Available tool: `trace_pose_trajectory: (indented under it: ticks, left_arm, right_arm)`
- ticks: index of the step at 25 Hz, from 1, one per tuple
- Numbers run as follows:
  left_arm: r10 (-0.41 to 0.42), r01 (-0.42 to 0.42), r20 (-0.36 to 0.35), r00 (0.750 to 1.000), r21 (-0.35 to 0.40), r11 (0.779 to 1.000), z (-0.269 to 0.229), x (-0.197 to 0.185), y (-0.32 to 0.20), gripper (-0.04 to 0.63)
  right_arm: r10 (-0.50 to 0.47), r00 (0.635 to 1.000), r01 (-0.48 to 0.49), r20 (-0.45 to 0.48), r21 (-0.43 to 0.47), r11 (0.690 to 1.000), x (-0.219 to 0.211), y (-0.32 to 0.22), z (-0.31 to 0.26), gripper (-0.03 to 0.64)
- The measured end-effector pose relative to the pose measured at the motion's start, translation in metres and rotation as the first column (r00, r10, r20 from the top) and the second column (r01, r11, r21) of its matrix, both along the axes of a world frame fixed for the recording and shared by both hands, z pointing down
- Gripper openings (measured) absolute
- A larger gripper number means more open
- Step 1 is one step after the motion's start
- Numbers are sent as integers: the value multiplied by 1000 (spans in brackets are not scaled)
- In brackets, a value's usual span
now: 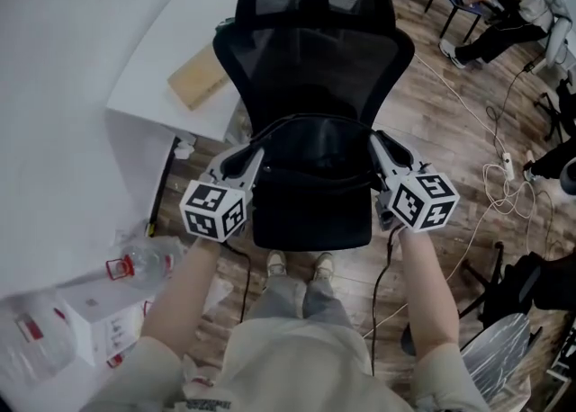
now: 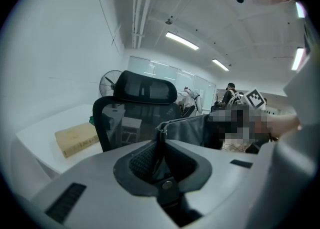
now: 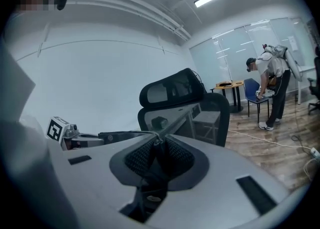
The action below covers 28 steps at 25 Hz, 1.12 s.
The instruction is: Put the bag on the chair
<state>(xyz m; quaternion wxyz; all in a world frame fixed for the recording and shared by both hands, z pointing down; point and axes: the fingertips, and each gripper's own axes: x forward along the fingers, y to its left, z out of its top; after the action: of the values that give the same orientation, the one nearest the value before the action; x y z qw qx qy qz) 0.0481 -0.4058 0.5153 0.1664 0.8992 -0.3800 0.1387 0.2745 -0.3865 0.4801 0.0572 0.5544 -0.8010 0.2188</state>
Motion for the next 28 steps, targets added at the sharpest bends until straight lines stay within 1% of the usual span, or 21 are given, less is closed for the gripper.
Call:
trace_pose_trajectory:
  ticks: [7, 10, 12, 16, 19, 23, 28]
  left_arm:
    - [29, -23, 62, 998, -97, 995, 68, 1, -9, 60]
    - [52, -40, 72, 996, -156, 987, 99, 0, -7, 60]
    - [56, -39, 80, 995, -195, 980, 120, -2, -4, 60]
    - [33, -11, 79, 996, -270, 963, 154, -8, 1, 61]
    - [38, -4, 105, 994, -311, 950, 180, -10, 8, 61]
    - [55, 1, 142, 988, -371, 929, 216, -12, 21, 61]
    - [68, 12, 166, 984, -443, 897, 249, -15, 43, 61]
  right_arm:
    - [15, 1000, -17, -26, -99, 995, 0, -2, 64, 75]
    - [19, 999, -24, -38, -145, 989, 0, 1, 94, 75]
    - [6, 999, -12, -36, -169, 985, -3, 4, 113, 75]
    - [-19, 999, 12, -29, -230, 973, -7, 14, 150, 75]
    - [-19, 999, 6, -43, -285, 958, -8, 22, 180, 77]
    - [-20, 998, -4, -63, -361, 932, -8, 37, 220, 77]
    - [-9, 997, -24, -70, -445, 895, -9, 58, 262, 81]
